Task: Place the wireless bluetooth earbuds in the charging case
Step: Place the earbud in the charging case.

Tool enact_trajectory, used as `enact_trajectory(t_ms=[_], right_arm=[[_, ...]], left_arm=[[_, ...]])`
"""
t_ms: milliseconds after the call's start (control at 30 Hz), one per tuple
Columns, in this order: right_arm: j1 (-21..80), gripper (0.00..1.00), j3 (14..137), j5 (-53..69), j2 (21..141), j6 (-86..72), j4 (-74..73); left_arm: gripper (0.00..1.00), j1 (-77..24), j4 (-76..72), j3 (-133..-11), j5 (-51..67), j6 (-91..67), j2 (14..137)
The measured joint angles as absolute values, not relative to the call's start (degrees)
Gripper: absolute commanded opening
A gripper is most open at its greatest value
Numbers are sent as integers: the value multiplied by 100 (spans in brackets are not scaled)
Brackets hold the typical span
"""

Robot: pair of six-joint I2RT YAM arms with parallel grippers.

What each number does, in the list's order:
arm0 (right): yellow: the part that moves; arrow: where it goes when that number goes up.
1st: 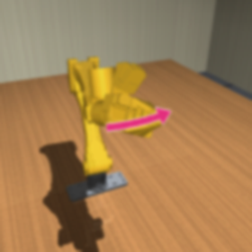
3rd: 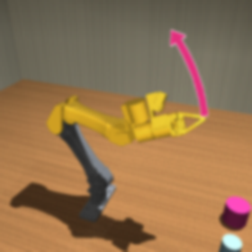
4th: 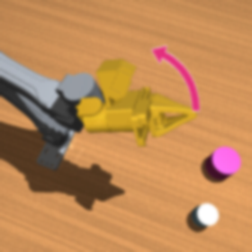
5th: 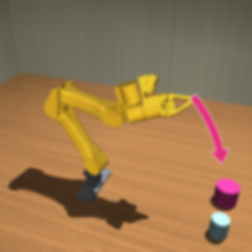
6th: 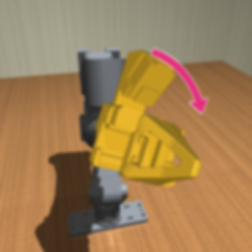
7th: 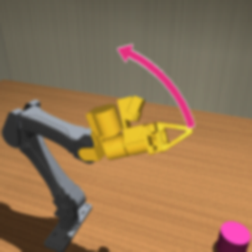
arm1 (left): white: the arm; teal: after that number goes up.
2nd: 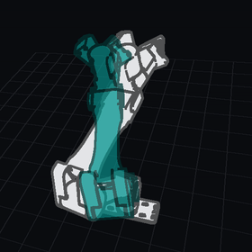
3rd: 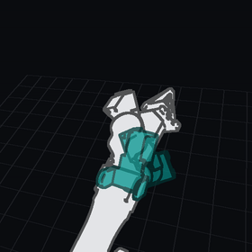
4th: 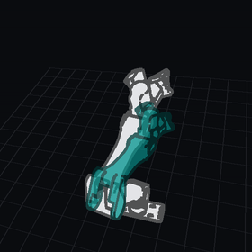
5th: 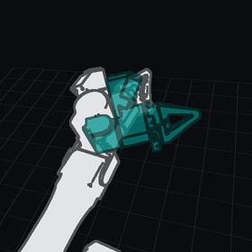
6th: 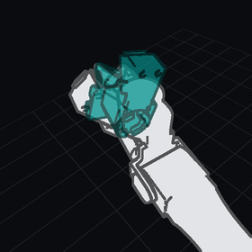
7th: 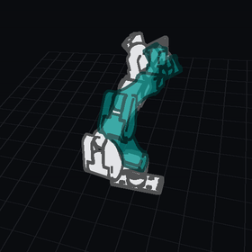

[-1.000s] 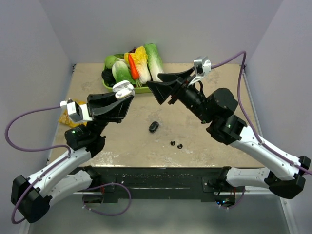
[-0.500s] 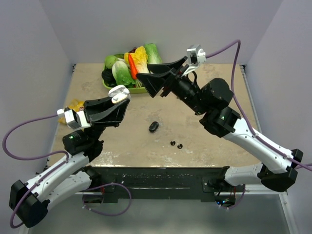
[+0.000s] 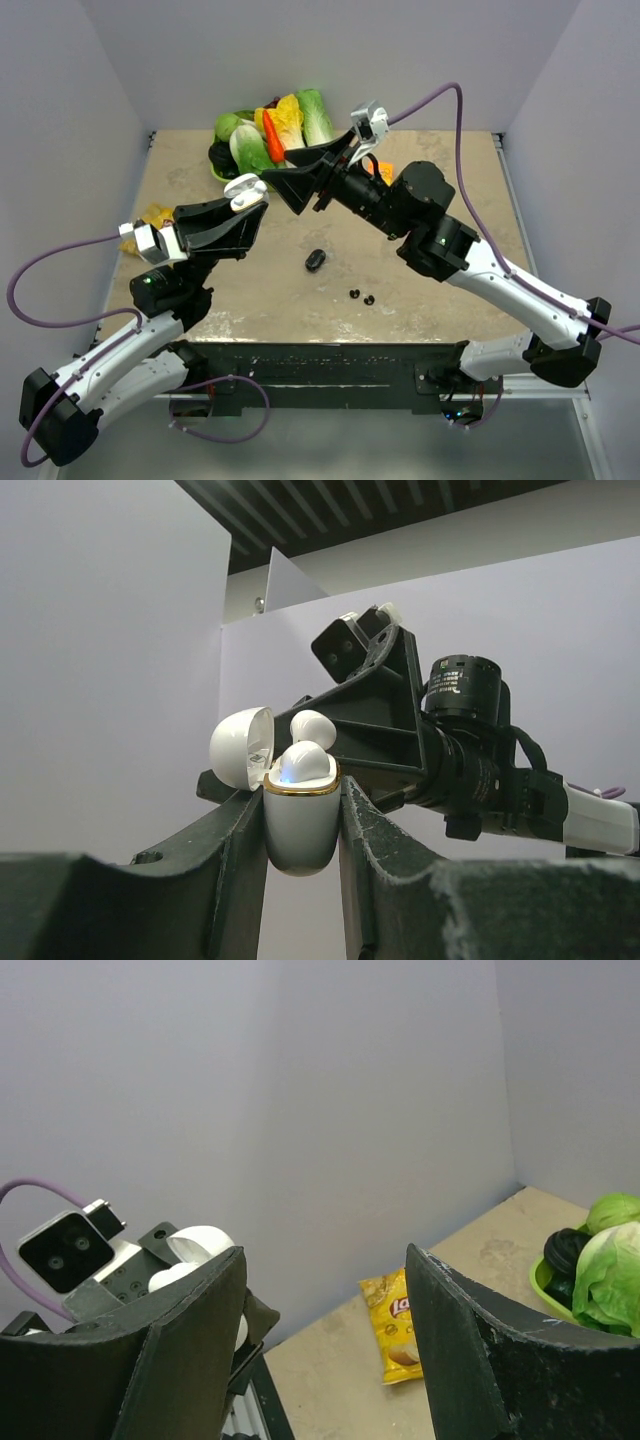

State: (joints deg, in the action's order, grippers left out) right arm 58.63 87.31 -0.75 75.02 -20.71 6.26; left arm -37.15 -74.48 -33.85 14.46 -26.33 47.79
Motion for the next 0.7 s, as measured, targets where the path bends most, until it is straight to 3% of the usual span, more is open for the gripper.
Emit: enact_trajectory(t_ms=[700], right_arm=[[6158, 68, 8600, -338, 7332, -1892, 561]], left_arm=[[0, -3715, -7575, -3319, 1358, -2582, 4849]])
